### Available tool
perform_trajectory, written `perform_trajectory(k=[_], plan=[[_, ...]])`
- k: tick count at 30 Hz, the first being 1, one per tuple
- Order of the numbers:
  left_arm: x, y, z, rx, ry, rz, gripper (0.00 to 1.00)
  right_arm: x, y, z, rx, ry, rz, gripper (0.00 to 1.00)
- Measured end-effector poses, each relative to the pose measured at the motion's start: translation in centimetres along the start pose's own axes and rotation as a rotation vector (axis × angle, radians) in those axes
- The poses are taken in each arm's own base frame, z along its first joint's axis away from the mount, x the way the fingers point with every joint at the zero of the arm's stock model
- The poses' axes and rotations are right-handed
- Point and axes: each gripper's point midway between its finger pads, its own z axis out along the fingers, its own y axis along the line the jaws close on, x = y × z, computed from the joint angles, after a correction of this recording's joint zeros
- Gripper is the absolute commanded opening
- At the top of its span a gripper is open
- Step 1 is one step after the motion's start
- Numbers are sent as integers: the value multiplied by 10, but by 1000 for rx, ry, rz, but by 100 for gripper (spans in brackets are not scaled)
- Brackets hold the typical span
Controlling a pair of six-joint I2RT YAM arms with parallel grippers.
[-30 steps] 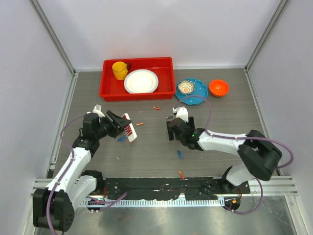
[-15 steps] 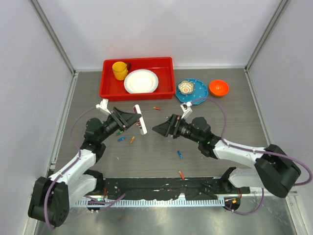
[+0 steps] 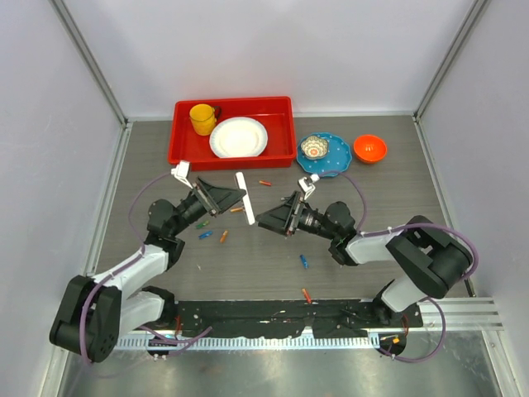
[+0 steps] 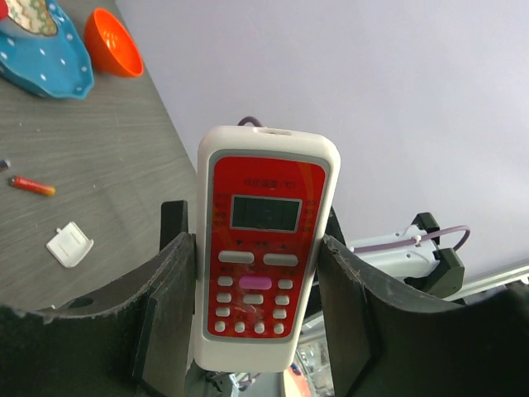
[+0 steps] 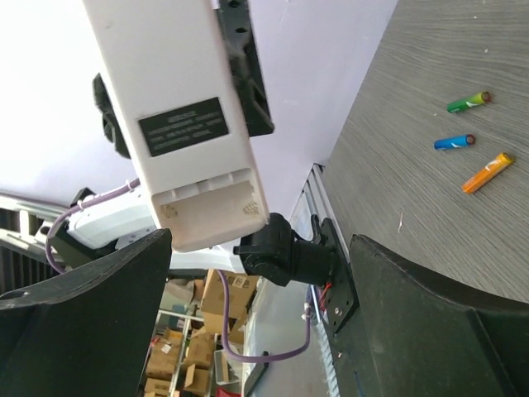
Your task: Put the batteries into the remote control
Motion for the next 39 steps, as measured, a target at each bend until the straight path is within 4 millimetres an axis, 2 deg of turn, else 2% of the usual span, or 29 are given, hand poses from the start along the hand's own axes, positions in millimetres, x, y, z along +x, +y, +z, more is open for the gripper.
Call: perform_trajectory(k=[4, 11, 14, 23, 31, 39], plan=[[4, 1, 4, 1, 27, -28, 0, -3, 11, -2, -41, -2, -47, 94], [6, -1, 12, 17, 68, -61, 0, -15, 57, -8, -125, -33, -288, 94], [8, 2, 15, 8, 85, -88, 0, -20, 65, -5, -116, -31, -374, 94], [12, -9, 20, 35, 124, -109, 0, -17, 35, -3, 5, 24, -437, 94], [21, -14, 22, 49, 153, -114, 0, -17, 36, 0, -22, 25, -438, 94], [23, -18, 24, 60, 162, -112, 0, -14, 40, 6, -83, 36, -402, 86]])
